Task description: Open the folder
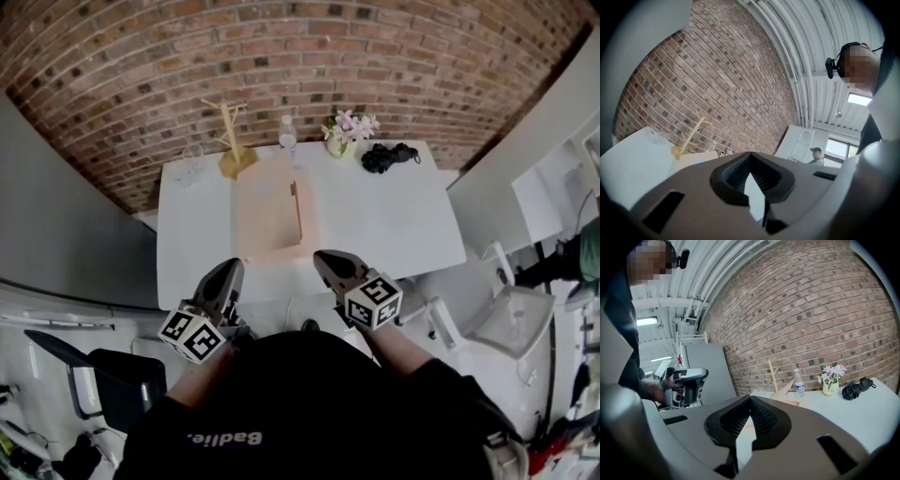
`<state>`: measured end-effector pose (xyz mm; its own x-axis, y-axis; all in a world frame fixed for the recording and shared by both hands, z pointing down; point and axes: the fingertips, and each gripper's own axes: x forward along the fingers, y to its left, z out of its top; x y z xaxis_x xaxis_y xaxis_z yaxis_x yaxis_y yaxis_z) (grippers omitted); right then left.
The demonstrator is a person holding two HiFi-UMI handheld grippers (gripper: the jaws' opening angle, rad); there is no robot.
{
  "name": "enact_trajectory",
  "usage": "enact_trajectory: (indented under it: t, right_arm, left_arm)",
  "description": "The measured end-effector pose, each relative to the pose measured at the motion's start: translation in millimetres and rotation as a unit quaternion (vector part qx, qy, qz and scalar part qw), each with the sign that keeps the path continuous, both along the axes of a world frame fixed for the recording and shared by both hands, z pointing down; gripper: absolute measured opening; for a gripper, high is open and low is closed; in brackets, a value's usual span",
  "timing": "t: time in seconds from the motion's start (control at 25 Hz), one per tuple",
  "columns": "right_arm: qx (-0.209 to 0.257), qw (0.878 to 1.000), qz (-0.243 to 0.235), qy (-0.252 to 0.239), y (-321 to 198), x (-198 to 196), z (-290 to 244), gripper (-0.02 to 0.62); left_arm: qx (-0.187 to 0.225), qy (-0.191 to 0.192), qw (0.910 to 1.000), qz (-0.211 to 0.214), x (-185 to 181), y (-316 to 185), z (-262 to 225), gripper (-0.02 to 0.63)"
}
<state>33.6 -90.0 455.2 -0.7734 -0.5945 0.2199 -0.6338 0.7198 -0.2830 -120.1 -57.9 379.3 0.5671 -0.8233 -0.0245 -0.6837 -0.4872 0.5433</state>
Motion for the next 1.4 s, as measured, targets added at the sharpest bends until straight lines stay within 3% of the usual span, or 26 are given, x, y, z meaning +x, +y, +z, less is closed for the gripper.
enact_trajectory:
  t: [0.76,1.4]
  right_arm:
    - [0.052,0.997,-0.058,-0.018,27,-28,-60,0.029]
    - [0.06,0.994,-0.085,-0.029,39,-55,-80,0.029]
  left_arm:
    - [0.027,-0.012,0.9988,0.04,26,14,-19,0.002]
    - [0.043,-0.048,0.9948,0.078,43,24,-23,0.002]
